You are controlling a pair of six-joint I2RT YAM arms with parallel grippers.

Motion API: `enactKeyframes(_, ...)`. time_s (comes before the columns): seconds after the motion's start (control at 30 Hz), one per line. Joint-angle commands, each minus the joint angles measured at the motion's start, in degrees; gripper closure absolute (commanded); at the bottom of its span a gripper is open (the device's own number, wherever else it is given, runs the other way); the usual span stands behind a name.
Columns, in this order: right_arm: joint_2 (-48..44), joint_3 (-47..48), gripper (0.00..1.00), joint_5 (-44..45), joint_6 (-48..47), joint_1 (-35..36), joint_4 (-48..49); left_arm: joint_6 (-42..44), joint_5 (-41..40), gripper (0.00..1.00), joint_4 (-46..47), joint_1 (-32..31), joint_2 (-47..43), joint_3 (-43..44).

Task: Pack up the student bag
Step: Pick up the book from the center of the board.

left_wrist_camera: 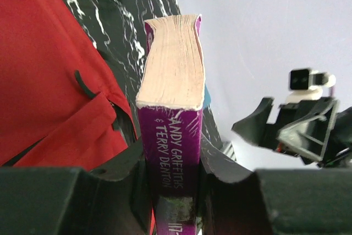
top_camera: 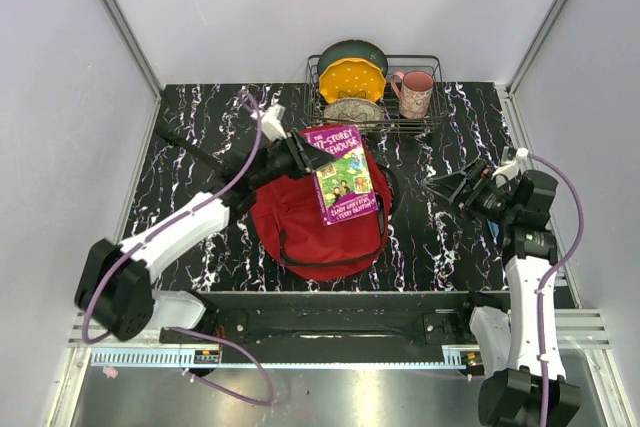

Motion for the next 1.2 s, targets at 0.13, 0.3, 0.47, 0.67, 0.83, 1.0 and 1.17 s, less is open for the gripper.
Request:
enactKeyframes(0.13, -7.6, -13.5, 0.04, -3.8, 20.9, 1.0, 18.3, -3.5, -14.1, 1.0, 7.6, 1.2, -16.5, -6.5)
enactKeyframes(0.3, -9.2, -12.7, 0.04, -0.1, 23.2, 10.1, 21.7, -6.6, -16.5, 1.0, 11.2, 1.2, -19.2, -10.5)
enactKeyframes(0.47, -4.6, -12.2, 0.03, 6.5, 26.6, 20.2, 27.3, -8.4, -16.7, 1.0, 15.9, 1.2, -19.8, -12.4)
enactKeyframes(0.67, 0.4, -12.8, 0.03, 15.7, 29.6, 32.4, 34.3, -8.5, -17.7, 1.0, 16.3, 1.2, -20.5, -13.0)
enactKeyframes(0.83, 6.7, -13.5, 0.03, 20.8, 32.6, 40.3, 42.0, -7.8, -16.3, 1.0, 18.6, 1.2, -20.0, -12.9)
enactKeyframes(1.0, 13.0, -15.2, 0.03, 26.8, 35.1, 47.3, 57.7, -9.9, -16.5, 1.0, 20.7, 1.2, -20.3, -14.6)
enactKeyframes(1.17, 17.6, -16.6, 0.03, 33.1, 34.9, 50.7, 67.8, -11.8, -15.7, 1.0, 21.5, 1.2, -20.2, -14.5)
